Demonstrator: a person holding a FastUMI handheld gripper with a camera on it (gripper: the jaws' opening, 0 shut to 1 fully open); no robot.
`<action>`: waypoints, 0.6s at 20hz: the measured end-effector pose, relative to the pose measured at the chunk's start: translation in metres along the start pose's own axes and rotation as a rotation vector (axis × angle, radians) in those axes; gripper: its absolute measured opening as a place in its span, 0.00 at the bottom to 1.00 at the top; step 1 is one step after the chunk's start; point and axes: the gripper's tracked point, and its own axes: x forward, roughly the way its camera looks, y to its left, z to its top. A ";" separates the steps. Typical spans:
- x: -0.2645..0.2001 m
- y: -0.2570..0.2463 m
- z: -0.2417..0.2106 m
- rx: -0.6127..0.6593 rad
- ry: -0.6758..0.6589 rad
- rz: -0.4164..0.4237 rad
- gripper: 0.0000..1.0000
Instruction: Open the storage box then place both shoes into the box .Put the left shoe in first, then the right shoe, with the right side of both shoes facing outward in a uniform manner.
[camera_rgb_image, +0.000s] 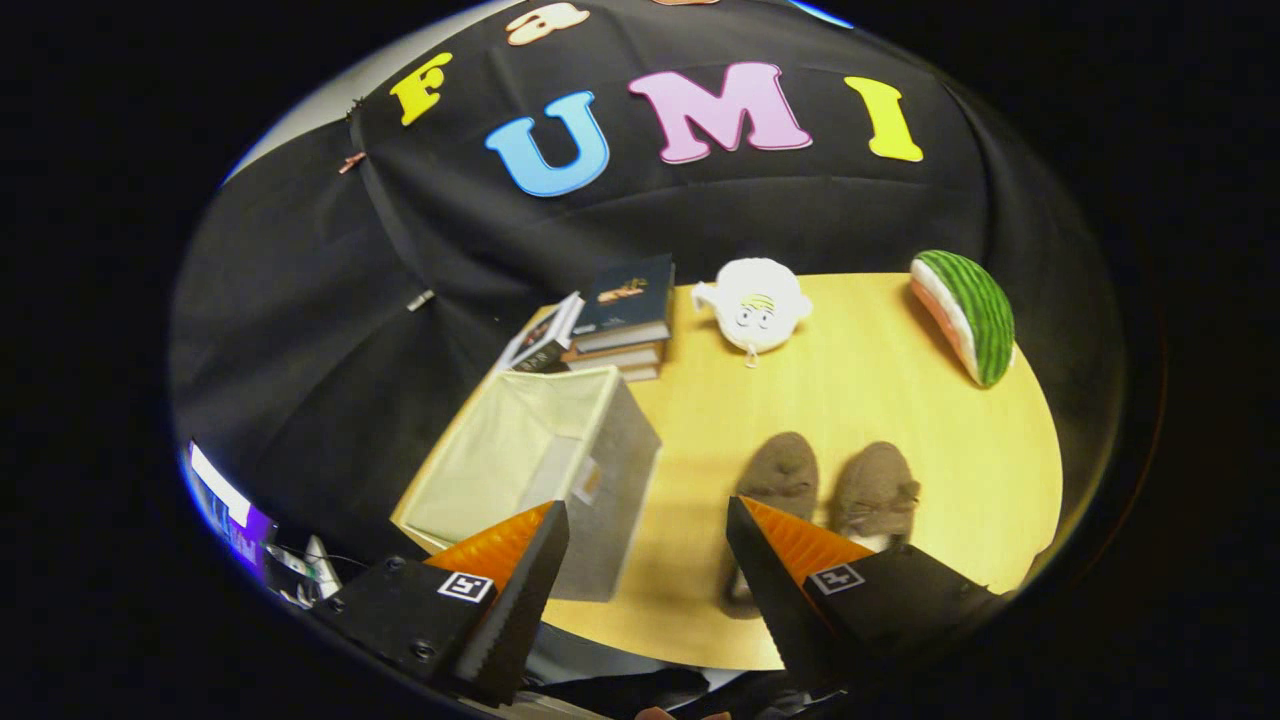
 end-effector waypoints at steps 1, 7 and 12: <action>0.006 -0.015 -0.012 -0.012 0.022 -0.027 0.98; 0.038 -0.076 -0.057 -0.022 0.112 -0.145 0.97; 0.078 -0.101 -0.065 0.028 0.131 -0.178 0.91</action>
